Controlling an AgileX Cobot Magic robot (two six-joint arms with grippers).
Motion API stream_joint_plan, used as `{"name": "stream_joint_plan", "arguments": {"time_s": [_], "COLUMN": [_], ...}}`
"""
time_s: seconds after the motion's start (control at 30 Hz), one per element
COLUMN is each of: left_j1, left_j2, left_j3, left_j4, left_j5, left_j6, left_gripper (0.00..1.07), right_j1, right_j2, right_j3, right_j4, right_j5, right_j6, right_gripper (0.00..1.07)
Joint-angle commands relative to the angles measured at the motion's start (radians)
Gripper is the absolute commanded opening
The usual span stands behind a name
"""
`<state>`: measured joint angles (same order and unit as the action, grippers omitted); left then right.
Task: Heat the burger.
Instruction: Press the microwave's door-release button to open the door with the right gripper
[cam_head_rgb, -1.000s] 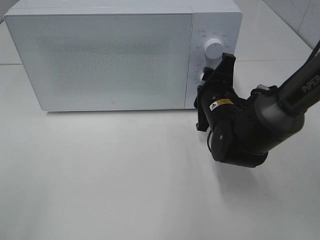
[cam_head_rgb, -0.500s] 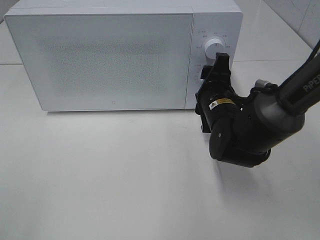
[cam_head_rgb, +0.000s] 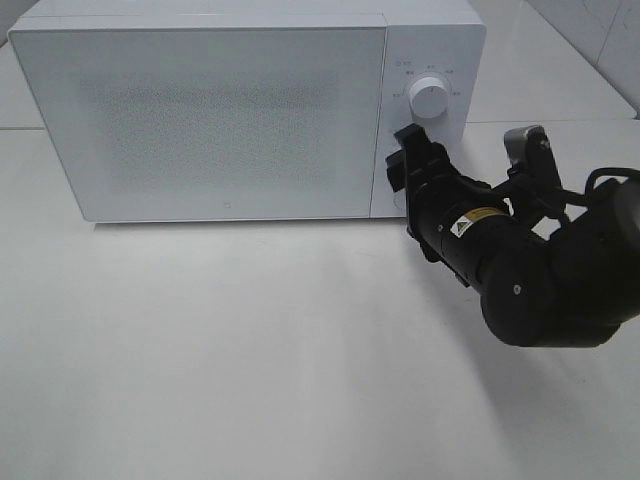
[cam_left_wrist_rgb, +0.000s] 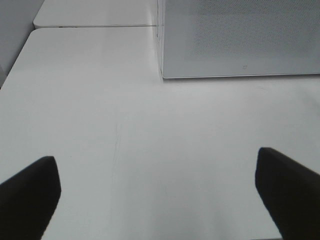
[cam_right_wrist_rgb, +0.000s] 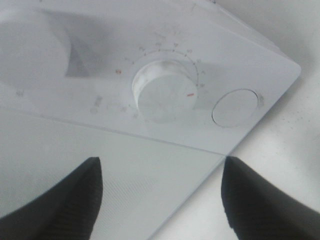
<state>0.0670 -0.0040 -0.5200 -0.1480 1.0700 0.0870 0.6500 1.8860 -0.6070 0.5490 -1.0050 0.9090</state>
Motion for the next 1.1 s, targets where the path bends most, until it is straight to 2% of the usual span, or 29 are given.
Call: {"name": "stream_joint_plan", "arguments": {"time_s": [0.03, 0.1, 0.13, 0.17, 0.23, 0.33, 0.4, 0.43, 0.5, 0.6, 0.63, 0.77, 0.9, 0.97, 1.1], "left_j1": [0.002, 0.002, 0.002, 0.002, 0.002, 0.002, 0.002, 0.002, 0.002, 0.002, 0.002, 0.002, 0.002, 0.002, 0.002], "left_j2": [-0.018, -0.018, -0.018, -0.018, -0.018, -0.018, -0.018, -0.018, -0.018, -0.018, -0.018, -0.018, -0.018, -0.018, -0.018], "left_j3": [0.003, 0.003, 0.003, 0.003, 0.003, 0.003, 0.003, 0.003, 0.003, 0.003, 0.003, 0.003, 0.003, 0.003, 0.003], "left_j4": [-0.002, -0.002, -0.002, -0.002, -0.002, -0.002, -0.002, -0.002, -0.002, -0.002, -0.002, -0.002, -0.002, -0.002, -0.002], "left_j5": [-0.002, -0.002, -0.002, -0.002, -0.002, -0.002, -0.002, -0.002, -0.002, -0.002, -0.002, -0.002, -0.002, -0.002, -0.002], "left_j6": [-0.007, -0.007, -0.007, -0.007, -0.007, -0.007, -0.007, -0.007, -0.007, -0.007, -0.007, -0.007, -0.007, -0.007, -0.007], "left_gripper": [0.98, 0.98, 0.98, 0.98, 0.98, 0.98, 0.98, 0.98, 0.98, 0.98, 0.98, 0.98, 0.98, 0.98, 0.98], "right_j1": [-0.041, -0.054, -0.080, -0.080, -0.120, -0.135, -0.178, -0.178, -0.185, -0.185, -0.184, -0.183, -0.182, -0.181, -0.181], "right_j2": [-0.087, -0.103, -0.143, -0.143, -0.196, -0.213, -0.265, -0.265, -0.297, -0.307, -0.323, -0.374, -0.429, -0.527, -0.606], "right_j3": [0.005, 0.005, 0.005, 0.005, 0.004, 0.003, -0.035, -0.035, -0.078, -0.096, -0.127, -0.165, -0.170, -0.170, -0.170], "right_j4": [-0.134, -0.161, -0.220, -0.220, -0.306, -0.336, -0.462, -0.462, -0.559, -0.589, -0.633, -0.676, -0.673, -0.669, -0.669], "right_j5": [0.205, 0.247, 0.354, 0.354, 0.503, 0.561, 0.824, 0.824, 1.014, 1.082, 1.201, 1.393, 1.478, 1.569, 1.631], "right_j6": [-0.247, -0.280, -0.351, -0.351, -0.461, -0.498, -0.604, -0.604, -0.653, -0.664, -0.672, -0.725, -0.762, -0.762, -0.767], "right_gripper": [0.67, 0.67, 0.67, 0.67, 0.67, 0.67, 0.67, 0.67, 0.67, 0.67, 0.68, 0.68, 0.68, 0.68, 0.68]}}
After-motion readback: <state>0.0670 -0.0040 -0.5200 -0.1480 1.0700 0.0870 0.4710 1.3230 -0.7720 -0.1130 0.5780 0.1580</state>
